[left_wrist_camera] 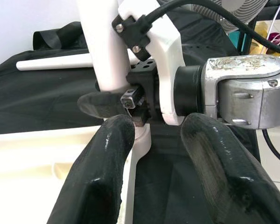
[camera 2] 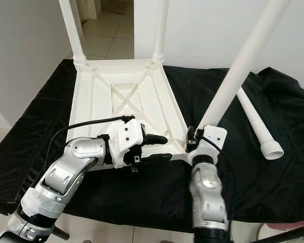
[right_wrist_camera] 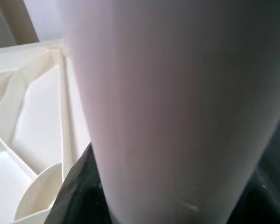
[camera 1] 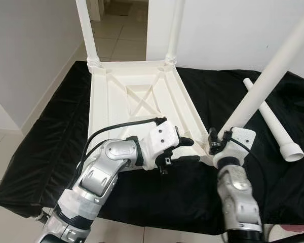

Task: Building children table

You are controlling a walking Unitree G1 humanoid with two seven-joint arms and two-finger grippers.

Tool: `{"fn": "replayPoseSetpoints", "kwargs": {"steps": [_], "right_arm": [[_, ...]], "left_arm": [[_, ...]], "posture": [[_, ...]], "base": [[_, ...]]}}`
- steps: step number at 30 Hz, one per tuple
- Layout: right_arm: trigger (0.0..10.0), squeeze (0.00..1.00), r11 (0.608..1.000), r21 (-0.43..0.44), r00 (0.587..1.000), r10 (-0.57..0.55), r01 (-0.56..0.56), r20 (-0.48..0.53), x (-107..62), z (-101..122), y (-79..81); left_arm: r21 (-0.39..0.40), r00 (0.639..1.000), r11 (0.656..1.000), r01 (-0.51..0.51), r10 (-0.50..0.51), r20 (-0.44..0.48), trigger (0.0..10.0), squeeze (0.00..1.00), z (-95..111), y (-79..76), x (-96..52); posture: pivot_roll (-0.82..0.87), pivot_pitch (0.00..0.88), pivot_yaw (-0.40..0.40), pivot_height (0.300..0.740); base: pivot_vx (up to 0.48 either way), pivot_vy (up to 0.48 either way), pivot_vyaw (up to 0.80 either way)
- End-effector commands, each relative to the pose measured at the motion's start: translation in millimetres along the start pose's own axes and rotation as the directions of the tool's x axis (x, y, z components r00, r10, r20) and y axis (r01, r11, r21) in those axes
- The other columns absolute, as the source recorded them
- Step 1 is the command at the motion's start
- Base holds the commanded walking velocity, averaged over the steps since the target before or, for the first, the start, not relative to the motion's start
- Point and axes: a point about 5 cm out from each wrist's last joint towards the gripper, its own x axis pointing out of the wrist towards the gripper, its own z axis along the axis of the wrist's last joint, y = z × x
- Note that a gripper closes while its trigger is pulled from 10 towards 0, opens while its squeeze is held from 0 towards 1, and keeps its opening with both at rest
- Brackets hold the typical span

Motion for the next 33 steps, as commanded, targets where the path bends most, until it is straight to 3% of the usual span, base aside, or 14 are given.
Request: {"fn": "replayPoseSetpoints", "kwargs": {"steps": [1,6,13,14,24,25,26,28,30,33], "right_arm": [[10.0,0.0,0.999,0.031,0.996,-0.034,0.037,-0.085,-6.7,-13,6.5],[10.0,0.0,0.999,0.016,0.996,-0.041,0.043,-0.082,-6.5,-10,0.1],[10.0,0.0,0.999,0.032,0.999,0.03,-0.029,-0.03,-4.9,-1,6.8],[10.0,1.0,0.999,0.027,0.999,0.045,-0.045,-0.008,-4.0,2,6.1],[10.0,1.0,0.954,0.003,0.953,0.299,-0.299,0.041,3.9,15,-2.3],[10.0,0.0,0.92,-0.009,0.92,0.391,-0.391,0.033,4.6,17,-6.9],[10.0,0.0,0.92,-0.009,0.92,0.391,-0.391,0.033,4.6,17,-6.9],[10.0,0.0,0.861,-0.062,0.862,0.507,-0.505,0.017,5.5,21,-14.3],[10.0,0.0,0.828,-0.096,0.831,0.556,-0.553,0.009,6.4,21,-18.2],[10.0,0.0,0.814,-0.101,0.818,0.575,-0.572,0.004,6.8,21,-19.3]], "left_arm": [[-0.001,0.997,0.997,-0.075,0.075,-0.005,10.0,0.0,1,6.0,-1.7],[-0.003,0.997,0.997,-0.078,0.078,-0.004,10.0,0.0,0,5.8,-1.3],[0.0,0.997,0.997,-0.08,0.08,-0.003,10.0,0.0,1,7.3,-0.8],[0.001,0.997,0.997,-0.08,0.08,-0.002,10.0,0.0,1,7.2,-0.6],[0.0,0.997,0.997,-0.081,0.081,-0.001,10.0,0.0,1,6.8,0.5],[0.001,0.997,0.997,-0.08,0.08,-0.001,10.0,0.0,1,6.6,0.8],[0.001,0.997,0.997,-0.08,0.08,-0.001,10.0,0.0,1,6.6,0.8],[0.002,0.997,0.997,-0.079,0.079,-0.001,10.0,0.0,1,6.4,1.0],[0.002,0.997,0.997,-0.076,0.076,0.0,10.0,0.0,1,5.9,1.6],[0.002,0.997,0.997,-0.074,0.074,0.001,10.0,0.0,2,5.5,2.0]], "posture": [[-0.1,0.0,-0.007,0.74],[-0.1,0.0,-0.01,0.74],[-0.1,0.0,-0.011,0.74],[-0.1,0.0,-0.01,0.74],[-0.1,0.0,-0.009,0.74],[-0.1,0.0,-0.011,0.74],[-0.1,0.0,-0.011,0.74],[-0.11,0.0,-0.009,0.74],[-0.1,0.0,-0.007,0.74],[-0.1,0.0,-0.007,0.74]], "base": [[0.0,0.0,0.0],[0.0,0.0,0.0],[0.0,0.0,0.0],[0.0,0.0,0.0],[0.0,0.0,0.0],[0.0,0.0,0.0],[0.0,0.0,0.0],[0.0,0.0,0.0],[0.0,0.0,0.0],[0.0,0.0,0.0]]}}
